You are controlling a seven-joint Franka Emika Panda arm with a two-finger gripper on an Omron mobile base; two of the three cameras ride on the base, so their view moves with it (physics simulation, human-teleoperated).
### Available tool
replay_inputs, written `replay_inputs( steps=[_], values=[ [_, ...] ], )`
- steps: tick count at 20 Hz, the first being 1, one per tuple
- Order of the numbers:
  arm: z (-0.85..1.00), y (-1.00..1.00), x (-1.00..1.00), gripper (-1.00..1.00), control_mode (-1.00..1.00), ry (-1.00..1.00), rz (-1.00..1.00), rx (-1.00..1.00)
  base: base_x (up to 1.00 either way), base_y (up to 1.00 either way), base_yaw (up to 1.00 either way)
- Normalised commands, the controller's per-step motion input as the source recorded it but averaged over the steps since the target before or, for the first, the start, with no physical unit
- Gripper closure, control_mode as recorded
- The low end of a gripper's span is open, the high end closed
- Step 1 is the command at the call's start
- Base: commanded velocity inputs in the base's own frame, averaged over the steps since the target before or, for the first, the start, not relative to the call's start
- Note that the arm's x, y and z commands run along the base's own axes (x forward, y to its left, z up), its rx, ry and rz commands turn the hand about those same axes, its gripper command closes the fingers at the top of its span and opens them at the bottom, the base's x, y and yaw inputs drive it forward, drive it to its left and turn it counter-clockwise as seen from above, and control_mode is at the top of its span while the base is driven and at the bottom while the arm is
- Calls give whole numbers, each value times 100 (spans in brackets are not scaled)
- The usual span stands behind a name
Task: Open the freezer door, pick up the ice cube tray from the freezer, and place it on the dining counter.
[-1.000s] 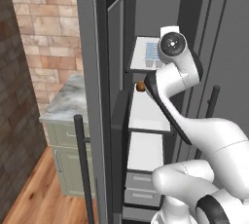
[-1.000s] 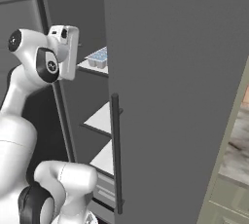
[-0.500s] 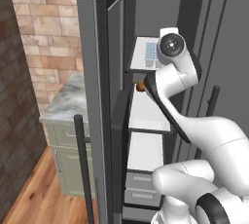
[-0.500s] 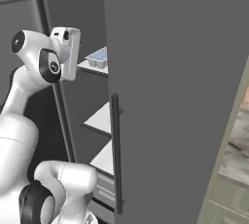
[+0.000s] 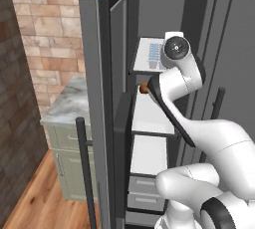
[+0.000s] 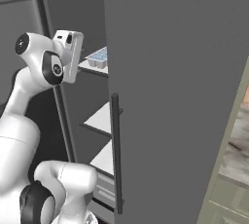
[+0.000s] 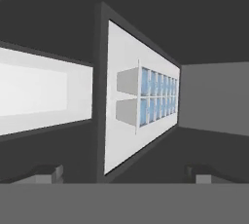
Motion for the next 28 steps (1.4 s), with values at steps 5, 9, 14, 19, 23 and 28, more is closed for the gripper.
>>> replay_inputs(
  steps=[5, 9, 14, 19, 23, 28],
  values=[
    [0, 0, 31, -100, -100, 0, -2, 1, 0, 0, 0],
    [-5, -1, 34, -100, -100, 0, 0, 0, 0, 0, 0],
    [-14, 0, 18, -100, -100, 0, 0, 0, 0, 0, 0],
    [-11, 0, 24, -100, -100, 0, 0, 1, 0, 0, 0],
    [-20, 0, 27, -100, -100, 0, 0, 0, 0, 0, 0],
    [-19, 0, 25, -100, -100, 0, 0, 0, 0, 0, 0]
  ],
)
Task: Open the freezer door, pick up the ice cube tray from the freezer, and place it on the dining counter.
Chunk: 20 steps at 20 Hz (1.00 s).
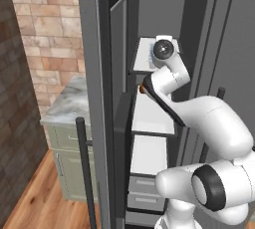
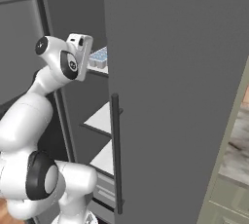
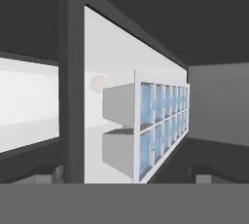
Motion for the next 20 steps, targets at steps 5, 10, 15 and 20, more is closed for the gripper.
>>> replay_inputs(
  steps=[5, 10, 15, 20],
  values=[
    [-6, 0, 25, -100, -100, 0, 0, 1, 0, 0, 0],
    [0, 0, 36, -100, -100, 0, 0, 2, 0, 0, 0],
    [0, -4, 26, -100, -100, 0, 0, 3, 0, 0, 0],
    [0, -3, 20, -100, -100, 0, 0, 1, 0, 0, 0]
  ],
)
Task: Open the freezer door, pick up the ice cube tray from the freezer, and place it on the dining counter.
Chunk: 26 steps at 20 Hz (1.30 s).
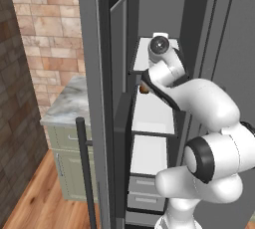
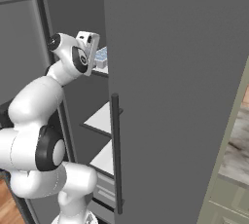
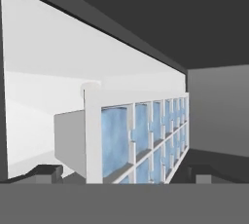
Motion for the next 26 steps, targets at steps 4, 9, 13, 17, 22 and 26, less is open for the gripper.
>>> replay_inputs(
  steps=[4, 9, 13, 17, 22, 26],
  values=[
    [0, -1, 18, -100, -100, 0, 0, 0, 0, 0, 0],
    [-2, 0, 13, -100, -100, 0, 0, 0, 0, 0, 0],
    [-4, 0, 3, -100, -100, 0, 0, 0, 0, 0, 0],
    [0, 0, 0, -100, -100, 0, 0, 0, 0, 0, 0],
    [0, 0, 0, -100, -100, 0, 0, 0, 0, 0, 0],
    [0, 0, 0, -100, -100, 0, 0, 0, 0, 0, 0]
  ],
)
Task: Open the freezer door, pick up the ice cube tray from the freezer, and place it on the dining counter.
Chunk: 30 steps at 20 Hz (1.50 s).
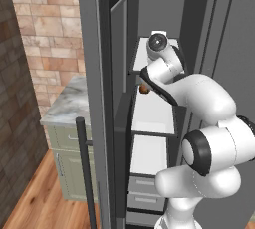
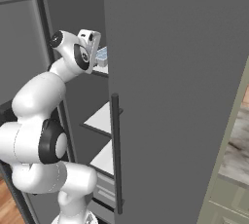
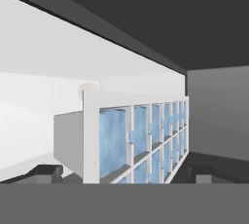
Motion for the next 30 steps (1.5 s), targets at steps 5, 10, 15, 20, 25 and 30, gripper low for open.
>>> replay_inputs(
  steps=[5, 10, 15, 20, 25, 30],
  values=[
    [0, 0, 0, 100, -100, 0, 0, 0, 0, 0, 0],
    [0, 0, 0, 100, -100, 0, 0, 0, 0, 0, 0],
    [0, 0, 0, 100, -100, 0, 0, 0, 0, 0, 0],
    [0, 0, 0, 100, -100, 0, 0, 0, 0, 0, 0],
    [0, 0, 0, 100, -100, 0, 0, 0, 0, 0, 0],
    [3, 0, -9, 100, -100, -10, 0, 0, 0, 0, 0]
  ],
)
